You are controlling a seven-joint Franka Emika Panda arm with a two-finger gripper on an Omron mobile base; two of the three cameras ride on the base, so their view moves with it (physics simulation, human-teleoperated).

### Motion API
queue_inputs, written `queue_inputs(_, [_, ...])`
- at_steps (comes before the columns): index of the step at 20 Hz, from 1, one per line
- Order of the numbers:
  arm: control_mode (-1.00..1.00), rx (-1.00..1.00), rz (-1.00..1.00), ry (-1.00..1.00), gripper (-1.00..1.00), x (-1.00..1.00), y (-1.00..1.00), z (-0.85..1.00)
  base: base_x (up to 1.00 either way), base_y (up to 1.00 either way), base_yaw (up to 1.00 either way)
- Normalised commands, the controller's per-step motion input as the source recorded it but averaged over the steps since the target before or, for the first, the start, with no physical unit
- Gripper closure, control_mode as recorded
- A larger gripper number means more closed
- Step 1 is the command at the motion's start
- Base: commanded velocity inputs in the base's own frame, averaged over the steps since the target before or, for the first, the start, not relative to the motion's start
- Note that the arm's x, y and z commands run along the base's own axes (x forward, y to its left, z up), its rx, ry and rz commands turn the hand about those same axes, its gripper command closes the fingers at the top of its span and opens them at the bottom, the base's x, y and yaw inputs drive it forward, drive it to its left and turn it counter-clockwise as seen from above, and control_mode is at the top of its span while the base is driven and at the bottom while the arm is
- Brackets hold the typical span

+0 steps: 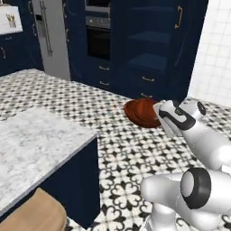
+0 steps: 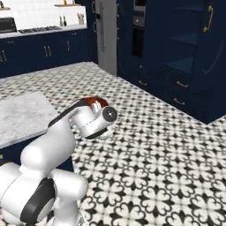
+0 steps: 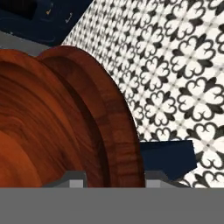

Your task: Pick up the bowls on the counter and stack them on top of one another in the open cabinet. Place the smaller bowl on top of the larger bowl.

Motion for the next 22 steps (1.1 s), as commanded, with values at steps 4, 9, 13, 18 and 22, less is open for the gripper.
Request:
queue_inputs(4, [1.00,0.00,0.00,0.00,1.00,0.00,0.00,0.00,0.01,0.00,-0.94])
queue_inputs(9, [1.00,0.00,0.00,0.00,1.00,0.00,0.00,0.00,0.82,0.08,-0.61])
queue_inputs(13, [1.00,0.00,0.00,0.00,1.00,0.00,0.00,0.00,1.00,-0.08,-0.15])
queue_inputs(18, [1.00,0.00,0.00,0.00,1.00,0.00,0.00,0.00,1.00,-0.05,-0.01])
queue_inputs(22, [1.00,0.00,0.00,0.00,1.00,0.00,0.00,0.00,1.00,0.20,0.17])
